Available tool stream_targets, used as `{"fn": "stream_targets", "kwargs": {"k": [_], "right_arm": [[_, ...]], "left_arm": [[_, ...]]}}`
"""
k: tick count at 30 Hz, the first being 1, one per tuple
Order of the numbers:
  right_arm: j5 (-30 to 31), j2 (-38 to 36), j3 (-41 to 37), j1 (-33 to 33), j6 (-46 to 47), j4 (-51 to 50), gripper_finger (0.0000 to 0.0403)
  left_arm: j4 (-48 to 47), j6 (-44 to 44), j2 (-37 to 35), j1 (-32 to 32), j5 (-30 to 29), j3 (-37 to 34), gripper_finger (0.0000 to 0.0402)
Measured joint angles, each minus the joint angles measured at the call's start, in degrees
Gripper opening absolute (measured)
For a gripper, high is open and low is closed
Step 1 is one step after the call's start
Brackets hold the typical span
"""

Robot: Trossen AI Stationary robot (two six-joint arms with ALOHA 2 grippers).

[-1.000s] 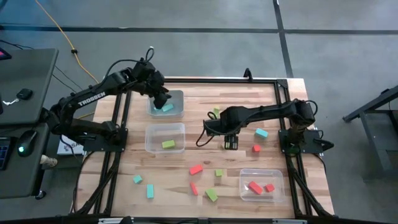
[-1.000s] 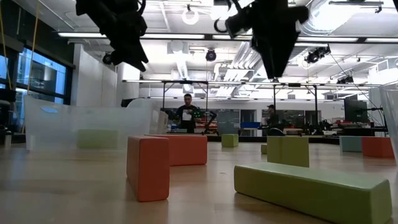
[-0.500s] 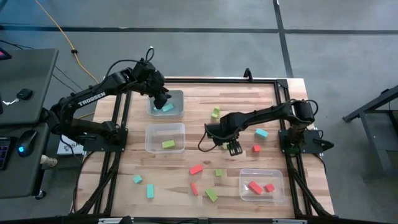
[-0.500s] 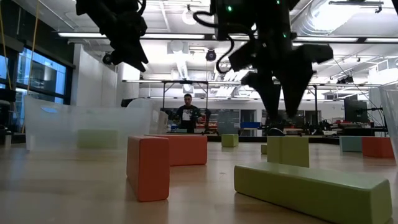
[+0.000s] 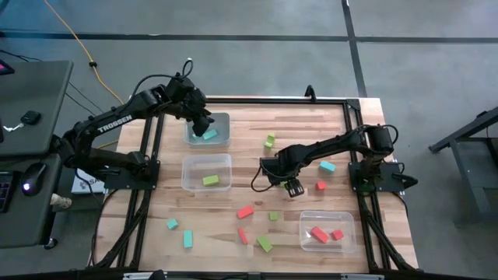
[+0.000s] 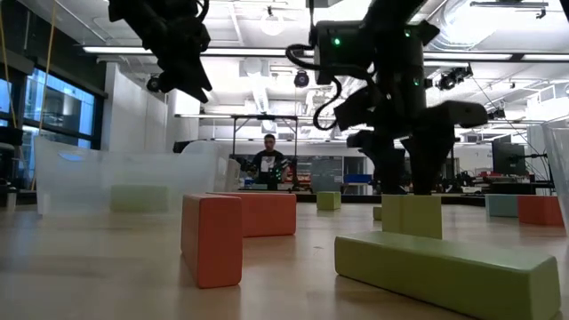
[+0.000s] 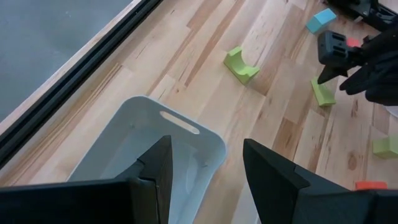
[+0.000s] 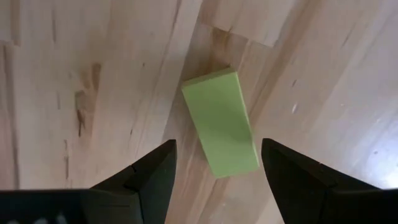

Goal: Sort & place blocks by color
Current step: Put the green block into the left transparent bin

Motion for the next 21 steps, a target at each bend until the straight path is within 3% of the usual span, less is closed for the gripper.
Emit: {"fn": "stream_targets", "kwargs": {"k": [14,21], "right_arm": [[1.3,-0.3,-5.9,-0.8,0.5,5.6,0.0221],[1.1,-0.1,-5.5,-0.8,0.8,6.0,0.0154]], "left_arm": [[0.0,-0.9,0.0,0.0,0.0,0.0,0.0147],[0.0,-0.9,0.0,0.0,0.0,0.0,0.0147]]}}
